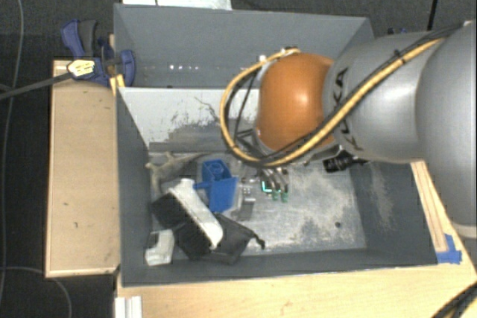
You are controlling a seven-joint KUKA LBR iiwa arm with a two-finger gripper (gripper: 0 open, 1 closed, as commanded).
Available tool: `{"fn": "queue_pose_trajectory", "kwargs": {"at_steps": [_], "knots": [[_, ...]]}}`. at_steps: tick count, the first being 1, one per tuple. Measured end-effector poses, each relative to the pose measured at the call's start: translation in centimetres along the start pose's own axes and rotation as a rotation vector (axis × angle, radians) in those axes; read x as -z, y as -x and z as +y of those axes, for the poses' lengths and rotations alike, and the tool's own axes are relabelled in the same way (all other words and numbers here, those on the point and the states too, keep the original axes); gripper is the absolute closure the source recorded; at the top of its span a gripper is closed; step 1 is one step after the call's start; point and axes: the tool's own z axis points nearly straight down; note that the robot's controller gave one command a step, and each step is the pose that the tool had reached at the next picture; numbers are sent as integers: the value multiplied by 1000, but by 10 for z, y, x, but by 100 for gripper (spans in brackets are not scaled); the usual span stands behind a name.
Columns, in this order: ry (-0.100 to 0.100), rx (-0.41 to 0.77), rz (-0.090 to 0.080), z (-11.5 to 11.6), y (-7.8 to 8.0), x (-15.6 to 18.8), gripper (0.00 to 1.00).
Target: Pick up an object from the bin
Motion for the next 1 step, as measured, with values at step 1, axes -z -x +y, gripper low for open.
{"fn": "queue_pose_trajectory", "kwargs": {"at_steps": [1], "knots": [[2, -9, -6, 11, 9, 4, 0]]}}
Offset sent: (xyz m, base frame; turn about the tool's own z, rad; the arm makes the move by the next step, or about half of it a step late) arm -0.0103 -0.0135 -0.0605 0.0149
